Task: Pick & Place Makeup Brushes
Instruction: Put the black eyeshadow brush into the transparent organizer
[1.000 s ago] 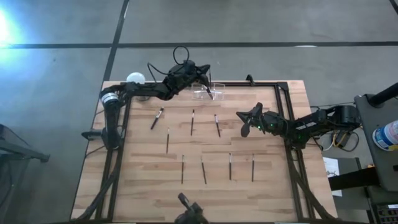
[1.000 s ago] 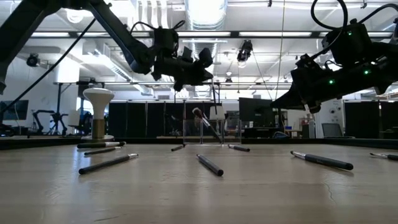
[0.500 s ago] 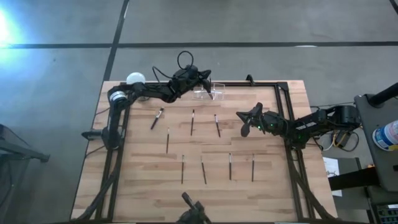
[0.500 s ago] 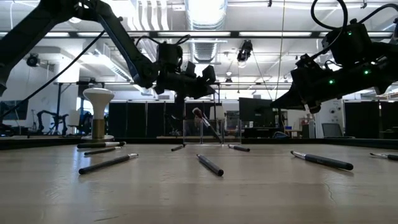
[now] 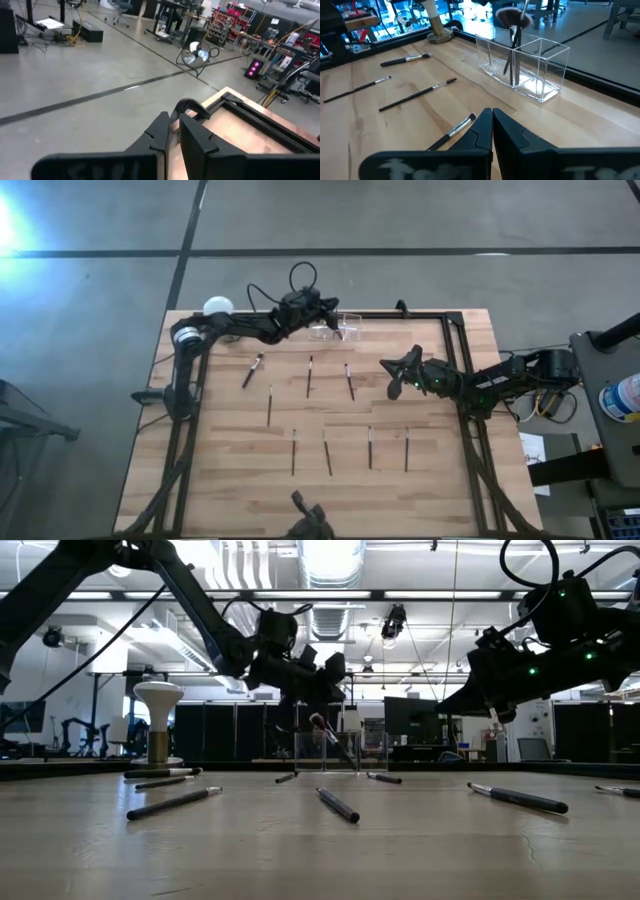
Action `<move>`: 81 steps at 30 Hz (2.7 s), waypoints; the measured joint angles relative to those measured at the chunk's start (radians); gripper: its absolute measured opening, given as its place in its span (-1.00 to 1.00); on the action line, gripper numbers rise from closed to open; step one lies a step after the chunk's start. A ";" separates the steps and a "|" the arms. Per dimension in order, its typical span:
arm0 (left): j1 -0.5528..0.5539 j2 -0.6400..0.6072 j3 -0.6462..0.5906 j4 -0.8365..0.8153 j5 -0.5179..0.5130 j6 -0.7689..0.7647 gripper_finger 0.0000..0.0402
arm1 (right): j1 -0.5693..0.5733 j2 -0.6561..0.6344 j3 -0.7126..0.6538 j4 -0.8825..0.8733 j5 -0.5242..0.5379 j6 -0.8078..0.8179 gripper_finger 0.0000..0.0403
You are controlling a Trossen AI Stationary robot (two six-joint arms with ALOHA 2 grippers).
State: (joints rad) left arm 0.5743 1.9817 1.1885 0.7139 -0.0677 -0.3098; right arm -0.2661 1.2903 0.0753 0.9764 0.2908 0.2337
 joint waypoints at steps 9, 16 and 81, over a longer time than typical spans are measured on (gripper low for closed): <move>0.000 -0.084 -0.038 -0.116 0.016 0.071 -0.82 | 0.000 0.000 0.000 -0.002 -0.003 0.009 -0.96; -0.023 -0.212 -0.168 -0.132 0.033 0.138 -0.93 | 0.000 0.001 0.000 -0.024 -0.004 0.031 -0.96; -0.177 -0.636 -0.866 0.287 -0.030 0.129 -1.00 | -0.408 0.624 1.293 -0.985 -0.421 -0.087 -0.90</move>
State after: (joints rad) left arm 0.3977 1.3453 0.3222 1.0008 -0.0975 -0.1810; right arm -0.6743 1.9141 1.3679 -0.0089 -0.1304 0.1468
